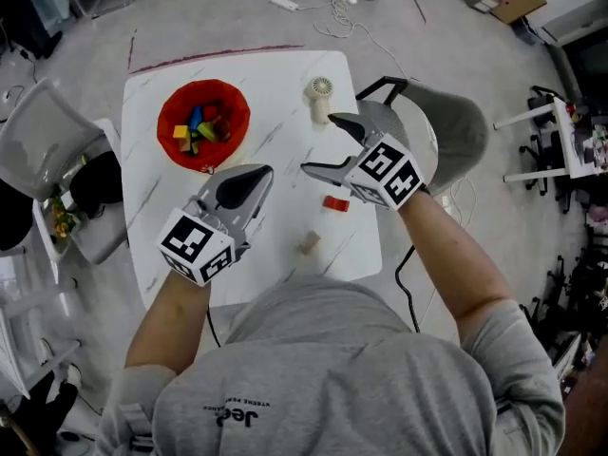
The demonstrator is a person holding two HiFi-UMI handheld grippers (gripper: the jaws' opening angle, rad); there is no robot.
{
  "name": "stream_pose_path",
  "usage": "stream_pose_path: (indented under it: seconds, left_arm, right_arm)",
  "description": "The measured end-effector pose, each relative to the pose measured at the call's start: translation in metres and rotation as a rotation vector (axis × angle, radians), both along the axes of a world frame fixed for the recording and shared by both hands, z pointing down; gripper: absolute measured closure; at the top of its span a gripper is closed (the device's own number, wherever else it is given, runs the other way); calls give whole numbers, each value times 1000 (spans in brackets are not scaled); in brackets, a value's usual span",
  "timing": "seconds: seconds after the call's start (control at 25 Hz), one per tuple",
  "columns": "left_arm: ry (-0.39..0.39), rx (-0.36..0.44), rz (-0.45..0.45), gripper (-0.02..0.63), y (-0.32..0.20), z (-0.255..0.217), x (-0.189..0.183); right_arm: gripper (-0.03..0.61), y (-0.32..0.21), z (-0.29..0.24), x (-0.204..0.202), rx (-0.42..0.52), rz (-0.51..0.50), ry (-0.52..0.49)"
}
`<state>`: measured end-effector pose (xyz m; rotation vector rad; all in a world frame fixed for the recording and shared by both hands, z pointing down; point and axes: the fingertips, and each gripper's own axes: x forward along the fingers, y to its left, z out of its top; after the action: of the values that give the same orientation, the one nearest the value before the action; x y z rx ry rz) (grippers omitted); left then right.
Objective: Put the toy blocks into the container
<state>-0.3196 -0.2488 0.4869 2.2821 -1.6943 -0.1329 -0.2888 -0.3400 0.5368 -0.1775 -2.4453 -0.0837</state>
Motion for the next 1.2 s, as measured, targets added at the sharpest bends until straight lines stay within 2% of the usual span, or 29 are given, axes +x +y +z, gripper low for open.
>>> stream_pose_path:
  seconds: [0.16,0.4,0.76,0.88,0.92,0.96,1.0,1.12,1.2]
  left_arm:
    - [10,-40,93,555,-23,27,35]
    - [29,-96,201,555,-37,62,79]
    - [47,-156,260,555,-43,91,108]
    - [52,-162,255,555,-44,96,109]
    - [54,-164,252,555,-43,98,109]
    - [56,-166,249,555,-43,98,109]
    - [59,-167,247,555,-42,99,108]
    - [64,-166,242,555,-40,96,109]
    - [64,-156,236,555,-40,90,107]
  right_arm:
    - [156,-5,54,61,-10,61,89]
    - [156,18,132,123,-19,36,252]
    - [158,28,208,154,-74,37,367]
    - [160,22,222,155,-77,63,365]
    - [171,18,223,156,-68,74,359]
    - [237,14,222,157,-56,85,358]
    - [422,10,221,159,-45,91,364]
    - [428,5,212,164,-32,93,375]
    - [428,-1,191,158,-31,107,335]
